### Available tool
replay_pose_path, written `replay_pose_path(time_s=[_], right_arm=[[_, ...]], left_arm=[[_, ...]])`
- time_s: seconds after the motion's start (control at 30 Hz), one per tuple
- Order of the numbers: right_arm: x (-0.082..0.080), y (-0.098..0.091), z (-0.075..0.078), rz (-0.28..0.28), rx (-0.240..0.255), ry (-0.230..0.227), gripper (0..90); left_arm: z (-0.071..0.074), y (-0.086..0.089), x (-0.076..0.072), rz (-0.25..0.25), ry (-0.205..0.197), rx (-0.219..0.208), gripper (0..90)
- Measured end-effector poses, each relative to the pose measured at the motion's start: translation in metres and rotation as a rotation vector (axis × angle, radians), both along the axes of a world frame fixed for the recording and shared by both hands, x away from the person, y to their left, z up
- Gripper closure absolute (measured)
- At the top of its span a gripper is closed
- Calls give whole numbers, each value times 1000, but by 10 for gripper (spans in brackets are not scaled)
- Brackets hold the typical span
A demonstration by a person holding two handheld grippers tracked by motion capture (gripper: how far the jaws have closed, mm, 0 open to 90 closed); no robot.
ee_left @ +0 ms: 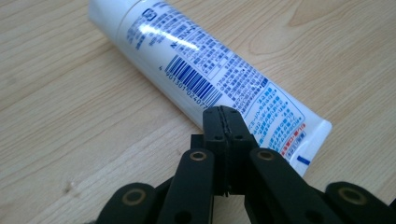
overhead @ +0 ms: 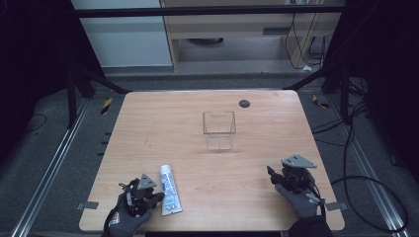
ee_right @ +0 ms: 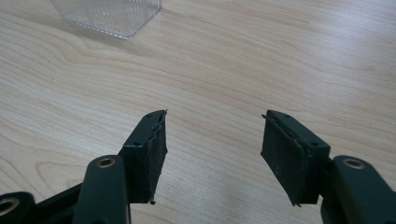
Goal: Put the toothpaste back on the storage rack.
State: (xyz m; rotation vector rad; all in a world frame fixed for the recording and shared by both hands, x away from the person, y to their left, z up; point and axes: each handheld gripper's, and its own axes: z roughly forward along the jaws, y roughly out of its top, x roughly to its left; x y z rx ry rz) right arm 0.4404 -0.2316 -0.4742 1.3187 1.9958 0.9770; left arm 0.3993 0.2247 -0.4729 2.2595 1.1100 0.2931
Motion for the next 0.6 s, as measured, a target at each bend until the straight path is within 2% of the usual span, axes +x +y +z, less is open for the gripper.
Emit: replay_pose_path(time_s=[0.4, 0.6], right_arm=[[1, -2, 0, -14, 3, -2, 380], [1, -4, 0, -25, 2, -9, 375]], left_arm=[[-2, -24, 8, -44, -26, -3, 894], [-3, -37, 18, -61, -38, -9, 894]])
